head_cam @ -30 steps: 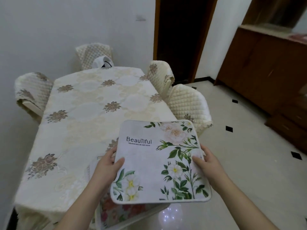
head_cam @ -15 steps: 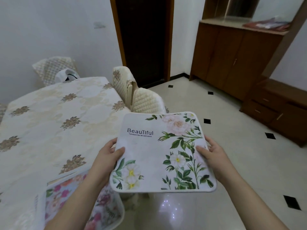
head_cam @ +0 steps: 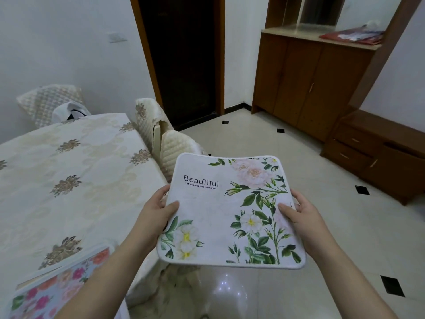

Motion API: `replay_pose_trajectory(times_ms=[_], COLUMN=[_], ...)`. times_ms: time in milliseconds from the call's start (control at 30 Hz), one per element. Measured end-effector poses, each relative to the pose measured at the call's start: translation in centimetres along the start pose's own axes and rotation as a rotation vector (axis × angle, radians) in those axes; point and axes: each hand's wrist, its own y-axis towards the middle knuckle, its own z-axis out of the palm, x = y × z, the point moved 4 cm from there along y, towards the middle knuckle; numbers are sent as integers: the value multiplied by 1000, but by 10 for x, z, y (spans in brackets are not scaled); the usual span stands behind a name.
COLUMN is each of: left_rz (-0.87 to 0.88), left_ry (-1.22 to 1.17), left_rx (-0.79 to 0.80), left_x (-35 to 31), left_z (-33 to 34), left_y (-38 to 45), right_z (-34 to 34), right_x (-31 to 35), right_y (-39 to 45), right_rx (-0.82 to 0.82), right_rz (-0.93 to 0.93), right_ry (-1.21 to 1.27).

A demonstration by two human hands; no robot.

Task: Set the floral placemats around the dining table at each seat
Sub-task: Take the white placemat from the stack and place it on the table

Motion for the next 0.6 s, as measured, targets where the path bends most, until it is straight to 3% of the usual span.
replay_pose_trajectory(times_ms=[600], left_rz=[31], left_ry=[56], left_rx=[56], left_x=[-33], left_z=[13], left_y=[168], right_z=[34], right_x=[27], right_y=[143], right_rx=[-69], right_rz=[33], right_ry=[-30])
